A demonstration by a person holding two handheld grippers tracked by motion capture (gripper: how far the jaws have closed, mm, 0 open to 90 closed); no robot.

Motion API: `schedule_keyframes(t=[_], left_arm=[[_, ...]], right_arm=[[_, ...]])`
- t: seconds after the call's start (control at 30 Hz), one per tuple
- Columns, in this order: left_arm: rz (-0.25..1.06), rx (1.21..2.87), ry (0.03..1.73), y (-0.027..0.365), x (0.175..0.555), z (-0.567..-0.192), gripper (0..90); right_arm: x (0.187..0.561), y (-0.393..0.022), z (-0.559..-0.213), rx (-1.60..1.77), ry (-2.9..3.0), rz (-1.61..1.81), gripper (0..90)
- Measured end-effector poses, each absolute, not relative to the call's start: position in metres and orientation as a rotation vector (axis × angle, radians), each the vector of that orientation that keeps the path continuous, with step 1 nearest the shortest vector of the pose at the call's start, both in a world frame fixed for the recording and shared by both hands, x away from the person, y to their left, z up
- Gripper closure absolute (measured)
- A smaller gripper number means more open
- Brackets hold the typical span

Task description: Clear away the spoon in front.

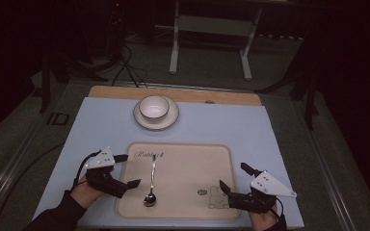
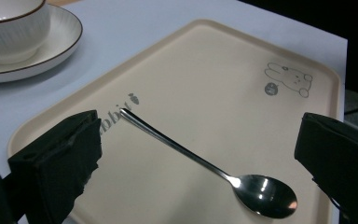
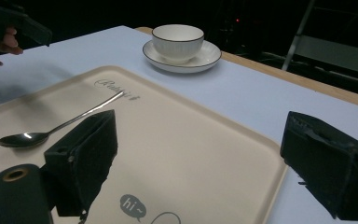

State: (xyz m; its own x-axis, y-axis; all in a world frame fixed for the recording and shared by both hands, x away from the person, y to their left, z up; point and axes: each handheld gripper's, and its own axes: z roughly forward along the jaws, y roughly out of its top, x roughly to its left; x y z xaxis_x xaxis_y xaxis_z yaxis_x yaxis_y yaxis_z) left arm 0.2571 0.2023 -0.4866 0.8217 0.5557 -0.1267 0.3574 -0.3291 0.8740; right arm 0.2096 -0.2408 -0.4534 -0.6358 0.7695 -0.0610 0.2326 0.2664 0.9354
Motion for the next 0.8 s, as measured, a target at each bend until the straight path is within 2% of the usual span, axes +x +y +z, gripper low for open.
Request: schedule_keyframes(t=[0.8], left_arm=[[0.227,1.949,0.708,0.199,0.261,-0.501,1.1]], right_arm=[[0.215,-0.244,-0.458,0.948,2.059,1.387,10.9]])
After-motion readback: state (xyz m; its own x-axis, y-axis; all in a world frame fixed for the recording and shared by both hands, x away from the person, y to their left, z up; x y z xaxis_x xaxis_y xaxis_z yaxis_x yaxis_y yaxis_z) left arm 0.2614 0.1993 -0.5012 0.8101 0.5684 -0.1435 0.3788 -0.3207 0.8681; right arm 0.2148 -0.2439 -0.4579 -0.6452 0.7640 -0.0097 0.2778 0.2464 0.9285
